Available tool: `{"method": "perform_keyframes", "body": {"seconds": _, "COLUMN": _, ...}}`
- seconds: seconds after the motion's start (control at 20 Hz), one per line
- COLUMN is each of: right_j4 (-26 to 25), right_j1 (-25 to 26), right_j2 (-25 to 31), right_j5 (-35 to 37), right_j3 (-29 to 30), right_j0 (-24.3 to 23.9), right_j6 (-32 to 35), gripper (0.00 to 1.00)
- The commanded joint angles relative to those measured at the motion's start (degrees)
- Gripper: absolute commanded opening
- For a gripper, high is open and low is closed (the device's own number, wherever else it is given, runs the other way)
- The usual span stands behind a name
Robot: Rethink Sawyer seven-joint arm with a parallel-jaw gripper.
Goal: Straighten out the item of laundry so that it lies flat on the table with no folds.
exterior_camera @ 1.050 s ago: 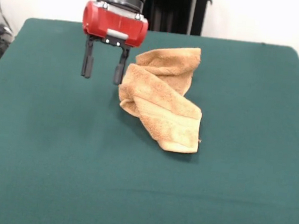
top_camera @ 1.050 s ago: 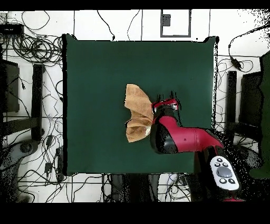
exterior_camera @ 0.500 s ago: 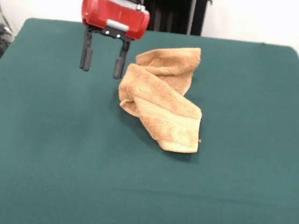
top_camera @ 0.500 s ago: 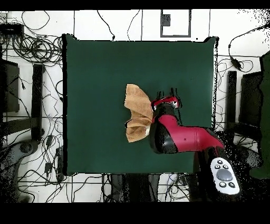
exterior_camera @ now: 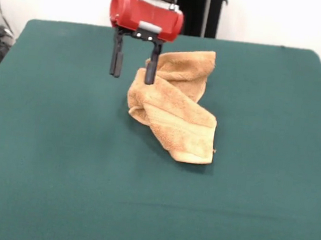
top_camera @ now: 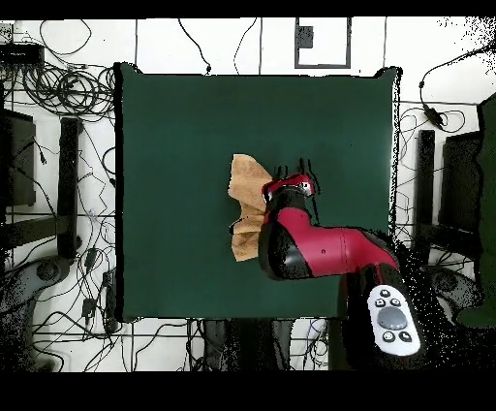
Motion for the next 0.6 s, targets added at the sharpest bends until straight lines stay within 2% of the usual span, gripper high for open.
{"method": "perform_keyframes", "body": {"seconds": 0.05, "right_j4": 3.03, "right_j1": 1.16, "right_j2": 3.66, "right_j5": 7.49, "right_j3": 5.74, "right_j0": 4.57, "right_j6": 10.14, "gripper": 1.00}}
{"method": "perform_keyframes", "body": {"seconds": 0.3, "right_j4": 2.26, "right_j1": 1.33, "right_j2": 3.00, "right_j5": 7.26, "right_j3": 4.83, "right_j0": 6.61, "right_j6": 8.92, "gripper": 1.00}}
{"method": "perform_keyframes", "body": {"seconds": 0.6, "right_j4": 3.68, "right_j1": 2.58, "right_j2": -2.39, "right_j5": 10.87, "right_j3": 1.99, "right_j0": 14.11, "right_j6": 7.77, "gripper": 1.00}}
